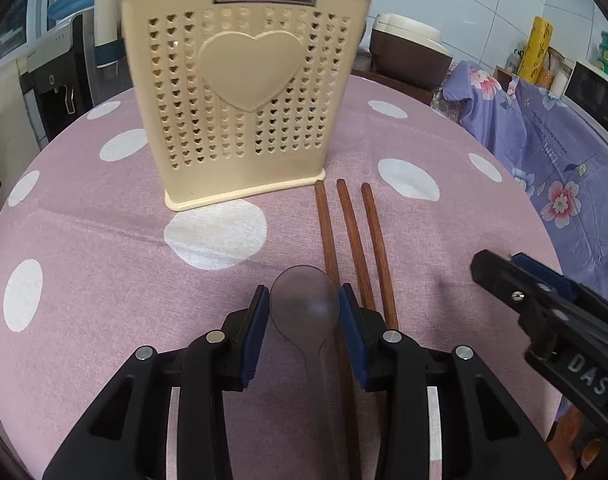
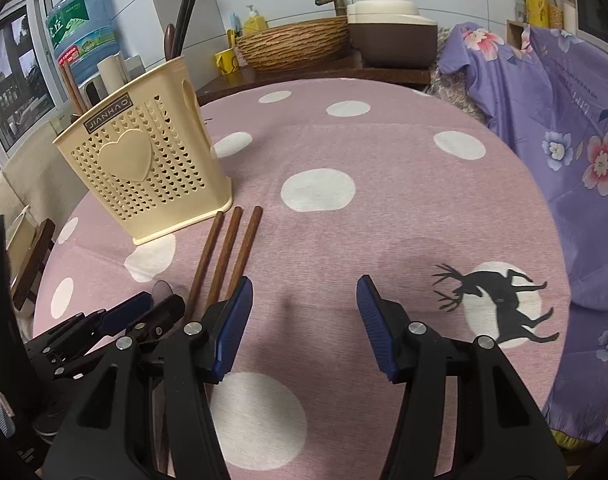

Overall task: Organize utensils
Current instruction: 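Grasp the clear plastic spoon with the left gripper while the right approaches the brown chopsticks, then grasp a brown chopstick with the right gripper while the left holds the plastic spoon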

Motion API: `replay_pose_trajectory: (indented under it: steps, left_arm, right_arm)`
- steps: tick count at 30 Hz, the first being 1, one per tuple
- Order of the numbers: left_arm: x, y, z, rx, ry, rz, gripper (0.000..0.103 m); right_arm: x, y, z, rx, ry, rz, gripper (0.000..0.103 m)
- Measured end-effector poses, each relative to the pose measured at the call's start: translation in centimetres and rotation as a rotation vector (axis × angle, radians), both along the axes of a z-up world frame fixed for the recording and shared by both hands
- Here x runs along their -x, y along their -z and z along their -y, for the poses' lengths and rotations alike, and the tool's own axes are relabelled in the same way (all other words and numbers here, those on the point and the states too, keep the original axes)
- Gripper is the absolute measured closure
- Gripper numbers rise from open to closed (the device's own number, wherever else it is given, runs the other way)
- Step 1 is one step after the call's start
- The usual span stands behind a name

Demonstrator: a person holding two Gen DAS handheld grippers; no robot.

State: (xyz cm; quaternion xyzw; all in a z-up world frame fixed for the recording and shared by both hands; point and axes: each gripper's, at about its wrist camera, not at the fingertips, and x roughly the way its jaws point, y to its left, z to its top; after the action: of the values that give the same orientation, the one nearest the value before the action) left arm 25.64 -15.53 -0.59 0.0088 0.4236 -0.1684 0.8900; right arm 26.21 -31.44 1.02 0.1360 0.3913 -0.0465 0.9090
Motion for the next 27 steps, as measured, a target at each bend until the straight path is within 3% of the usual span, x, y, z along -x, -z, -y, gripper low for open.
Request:
replay_pose_trajectory:
  steps: [10, 15, 27]
  left_arm:
    - [-0.4, -0.5, -4.3, 0.046, -0.092, 0.004, 0.067]
    - [-0.3, -0.7, -5.3, 0.062, -0.109, 0.008, 0.067]
    - [-0.3, -0.5, -5.6, 0.075, -0.113, 0.008, 0.067]
  right_arm:
    - [-5.1, 1.4, -2.8, -0.035, -0.081, -0.097, 0.065]
    - [-7.6, 2.0, -3.6, 0.009, -0.071, -0.144, 0.076]
    - [-10.0, 2.5, -5.4, 0.142, -0.044, -0.183, 0.090]
